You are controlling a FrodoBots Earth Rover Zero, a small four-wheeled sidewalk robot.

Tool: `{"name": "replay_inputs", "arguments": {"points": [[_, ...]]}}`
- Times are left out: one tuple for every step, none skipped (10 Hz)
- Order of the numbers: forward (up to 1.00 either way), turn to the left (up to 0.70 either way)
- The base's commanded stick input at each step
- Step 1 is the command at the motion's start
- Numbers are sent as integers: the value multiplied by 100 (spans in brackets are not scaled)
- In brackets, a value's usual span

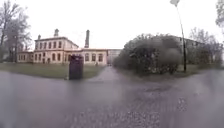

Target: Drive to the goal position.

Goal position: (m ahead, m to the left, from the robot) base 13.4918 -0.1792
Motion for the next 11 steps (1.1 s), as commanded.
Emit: {"name": "replay_inputs", "arguments": {"points": [[85, 0], [85, 0], [85, 0], [85, 0], [85, 0], [85, 0], [85, 0], [85, 0], [85, 0], [85, 0], [85, 0]]}}
